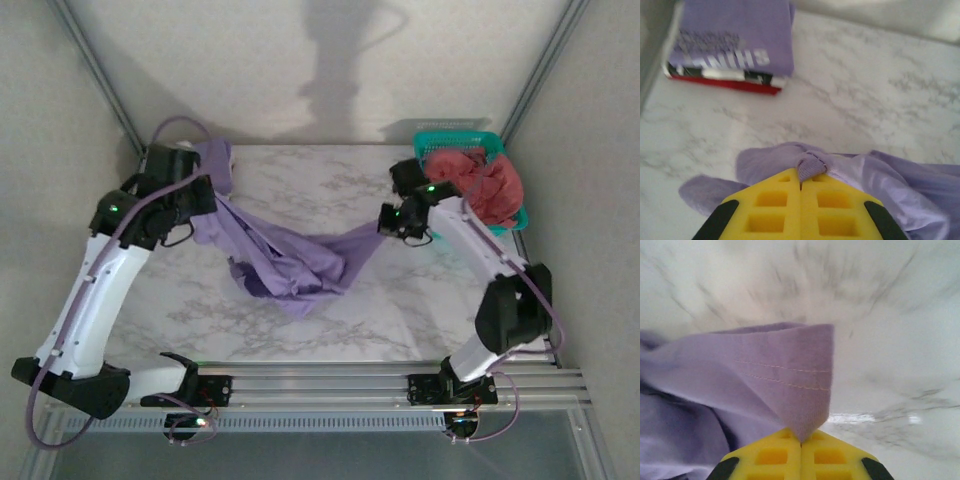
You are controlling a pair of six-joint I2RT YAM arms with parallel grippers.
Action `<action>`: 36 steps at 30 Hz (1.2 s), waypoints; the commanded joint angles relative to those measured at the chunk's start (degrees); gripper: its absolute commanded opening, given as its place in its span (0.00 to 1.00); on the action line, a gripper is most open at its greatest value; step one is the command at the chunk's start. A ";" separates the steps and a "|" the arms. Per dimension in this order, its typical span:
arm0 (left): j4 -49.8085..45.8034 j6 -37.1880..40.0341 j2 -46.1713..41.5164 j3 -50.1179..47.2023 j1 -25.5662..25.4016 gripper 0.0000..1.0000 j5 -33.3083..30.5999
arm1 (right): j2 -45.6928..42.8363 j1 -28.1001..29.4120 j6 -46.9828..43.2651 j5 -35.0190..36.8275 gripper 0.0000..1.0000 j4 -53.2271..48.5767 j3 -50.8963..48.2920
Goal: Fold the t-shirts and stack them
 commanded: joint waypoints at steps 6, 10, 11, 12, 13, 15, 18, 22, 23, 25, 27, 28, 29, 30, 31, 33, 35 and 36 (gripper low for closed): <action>-2.92 4.66 4.60 15.87 5.86 0.00 -10.98 | -15.76 -3.49 -5.14 19.55 0.00 -12.28 17.47; 0.95 5.39 3.18 17.29 10.19 0.00 -6.97 | -19.91 -3.91 -6.08 21.87 0.00 -13.69 17.20; 1.16 5.40 3.27 17.81 10.60 0.00 -6.51 | -20.41 -3.95 -6.16 21.61 0.00 -13.91 16.24; 1.32 5.85 3.60 18.20 10.83 0.00 -5.77 | -20.79 -4.03 -6.17 21.02 0.00 -14.25 15.16; 1.37 6.21 3.97 18.69 10.96 0.00 -4.99 | -21.03 -4.00 -6.03 20.42 0.00 -14.54 14.22; 1.39 6.72 4.90 19.85 10.97 0.00 -3.73 | -21.42 -4.04 -5.72 18.86 0.00 -14.57 11.82; 1.82 6.47 5.45 20.38 10.97 0.00 -1.88 | -22.75 -4.04 -4.93 16.24 0.00 -12.98 7.93; 1.30 5.86 5.30 18.25 11.04 0.00 -0.27 | -23.12 -4.02 -4.27 14.35 0.00 -13.06 5.36; 1.25 5.52 4.91 16.75 10.97 0.00 0.54 | -23.34 -4.05 -4.18 13.58 0.00 -12.61 4.82; 1.46 5.32 3.97 12.60 11.06 0.00 2.17 | -23.67 -4.02 -4.37 12.43 0.00 -11.16 3.78; 2.23 5.31 3.52 9.42 11.06 0.00 4.03 | -22.60 -4.28 -4.96 11.69 0.00 -10.66 4.92; 2.58 5.40 3.86 8.80 11.17 0.00 5.14 | -21.63 -4.47 -5.47 11.59 0.00 -10.92 6.58; 2.76 5.36 4.54 9.18 11.15 0.00 6.00 | -20.59 -4.63 -6.01 11.63 0.00 -11.17 8.62; 2.97 5.27 5.24 9.92 11.15 0.00 6.93 | -19.88 -4.76 -6.48 11.93 0.00 -11.30 10.57; 3.51 5.18 6.08 11.21 11.15 0.00 8.08 | -19.18 -4.99 -6.91 12.37 0.00 -11.44 12.71; 4.88 4.52 7.44 14.21 11.15 0.00 9.16 | -18.15 -5.27 -7.74 12.55 0.00 -12.07 16.57; 5.72 4.10 8.78 17.94 11.15 0.00 9.69 | -17.34 -5.28 -7.81 11.76 0.00 -13.66 19.14; 5.88 4.00 9.53 19.64 11.15 0.00 9.95 | -17.29 -5.28 -7.48 10.89 0.00 -14.37 19.21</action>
